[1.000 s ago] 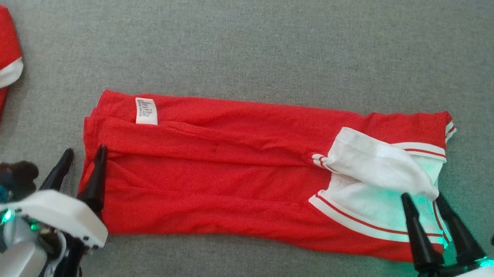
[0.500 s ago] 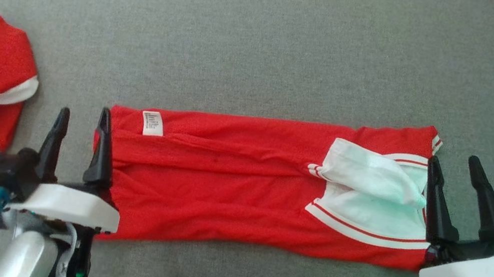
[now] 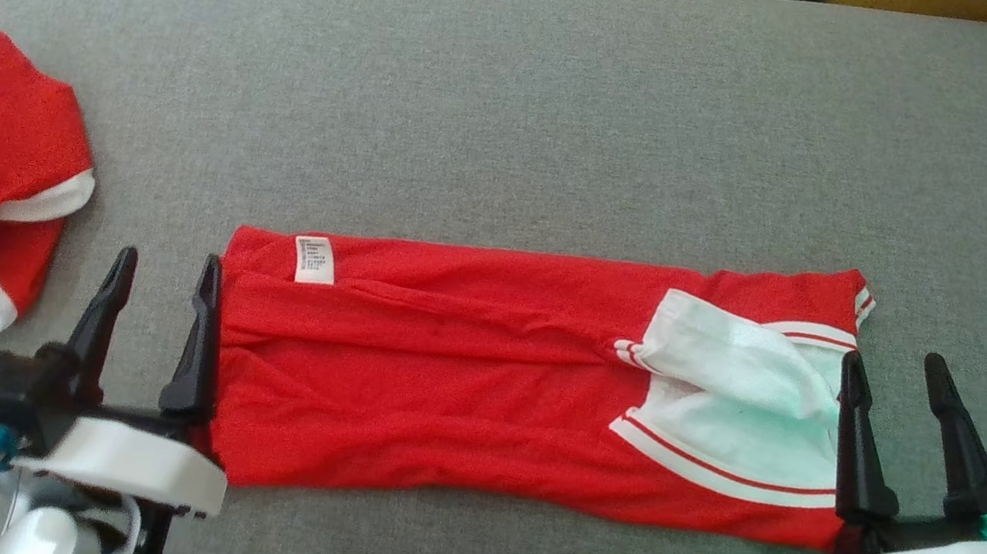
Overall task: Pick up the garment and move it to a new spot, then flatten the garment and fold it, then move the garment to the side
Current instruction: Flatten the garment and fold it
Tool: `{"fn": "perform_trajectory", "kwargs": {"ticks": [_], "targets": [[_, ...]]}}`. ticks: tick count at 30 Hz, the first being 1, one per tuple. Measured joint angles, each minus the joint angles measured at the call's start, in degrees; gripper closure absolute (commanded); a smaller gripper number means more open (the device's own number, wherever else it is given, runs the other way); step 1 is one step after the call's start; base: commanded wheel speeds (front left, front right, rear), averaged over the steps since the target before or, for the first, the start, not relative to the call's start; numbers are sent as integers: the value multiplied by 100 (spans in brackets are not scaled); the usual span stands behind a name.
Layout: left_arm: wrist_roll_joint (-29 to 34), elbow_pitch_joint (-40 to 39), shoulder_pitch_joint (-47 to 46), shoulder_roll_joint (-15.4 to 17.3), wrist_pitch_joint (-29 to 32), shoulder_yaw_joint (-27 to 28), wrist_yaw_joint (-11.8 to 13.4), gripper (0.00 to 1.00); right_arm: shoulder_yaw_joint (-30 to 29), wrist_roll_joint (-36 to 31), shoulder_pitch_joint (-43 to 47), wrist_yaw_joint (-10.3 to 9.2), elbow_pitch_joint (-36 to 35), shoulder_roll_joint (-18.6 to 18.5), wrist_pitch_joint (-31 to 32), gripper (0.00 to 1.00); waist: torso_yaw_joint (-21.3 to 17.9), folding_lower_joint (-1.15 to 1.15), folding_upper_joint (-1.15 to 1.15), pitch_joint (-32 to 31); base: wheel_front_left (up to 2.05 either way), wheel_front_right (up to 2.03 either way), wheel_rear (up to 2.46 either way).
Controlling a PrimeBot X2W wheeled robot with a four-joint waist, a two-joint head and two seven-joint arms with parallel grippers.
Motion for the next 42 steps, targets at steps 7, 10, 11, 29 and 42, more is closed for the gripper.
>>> {"fn": "perform_trajectory", "kwargs": {"ticks": [7,10,11,29,42], "targets": [[56,231,102,-98,0,183,-255,0,-48,-1,0,0,60,18,0,0,35,0,0,4,0,0,0],[94,259,102,-155,0,246,-312,0,-60,-1,-1,0,112,30,1,0,48,0,0,19,0,0,0],[121,265,102,-193,0,248,-347,0,-62,-1,-1,0,125,40,1,0,51,0,0,25,0,0,0],[438,485,-458,-460,0,321,-751,0,-327,-4,-855,0,1900,-136,103,0,338,0,0,535,0,0,0],[588,570,-649,-592,0,409,-895,0,-482,245,-994,0,2371,54,1110,100,390,0,0,834,0,0,0]]}}
